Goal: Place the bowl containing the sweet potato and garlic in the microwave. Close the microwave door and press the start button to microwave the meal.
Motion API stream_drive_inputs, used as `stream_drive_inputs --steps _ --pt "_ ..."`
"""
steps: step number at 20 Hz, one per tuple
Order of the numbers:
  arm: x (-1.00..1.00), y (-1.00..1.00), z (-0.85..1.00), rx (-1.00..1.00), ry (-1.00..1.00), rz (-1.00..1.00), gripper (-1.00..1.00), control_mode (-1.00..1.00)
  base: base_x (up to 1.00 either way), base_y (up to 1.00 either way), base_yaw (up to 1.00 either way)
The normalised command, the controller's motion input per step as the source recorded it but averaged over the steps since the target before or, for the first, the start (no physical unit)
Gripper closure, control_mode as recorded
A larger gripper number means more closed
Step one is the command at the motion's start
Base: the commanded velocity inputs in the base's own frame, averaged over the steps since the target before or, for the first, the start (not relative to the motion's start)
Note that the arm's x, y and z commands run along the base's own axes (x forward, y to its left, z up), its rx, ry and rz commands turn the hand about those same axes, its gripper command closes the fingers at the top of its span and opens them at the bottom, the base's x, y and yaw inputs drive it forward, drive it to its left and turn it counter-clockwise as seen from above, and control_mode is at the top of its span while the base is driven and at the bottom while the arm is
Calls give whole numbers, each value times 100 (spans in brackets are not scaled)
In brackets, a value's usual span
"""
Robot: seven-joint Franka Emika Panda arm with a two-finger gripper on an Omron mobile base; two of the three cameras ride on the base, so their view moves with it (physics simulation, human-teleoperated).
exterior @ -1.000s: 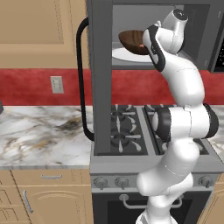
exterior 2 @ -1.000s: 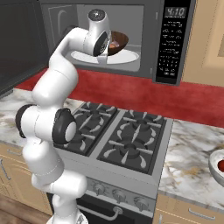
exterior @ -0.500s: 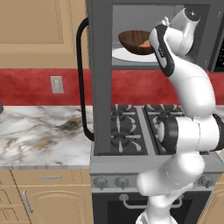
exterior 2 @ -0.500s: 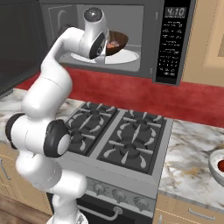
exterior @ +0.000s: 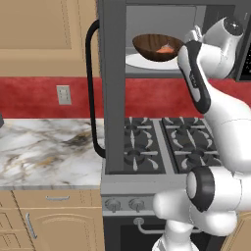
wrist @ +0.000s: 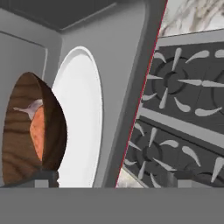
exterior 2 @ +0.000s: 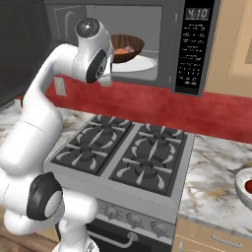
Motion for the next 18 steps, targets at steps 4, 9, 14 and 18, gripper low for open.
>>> stream_drive_inputs --steps 4,9,14,18 --pt "-100 2 33 -28 1 22 -100 -100 0 0 0" --pt "-100 12 18 -39 8 41 -100 -100 0 0 0" --pt "-100 26 23 -54 12 47 -100 -100 0 0 0" --pt "-100 27 16 -58 5 47 -100 -100 0 0 0"
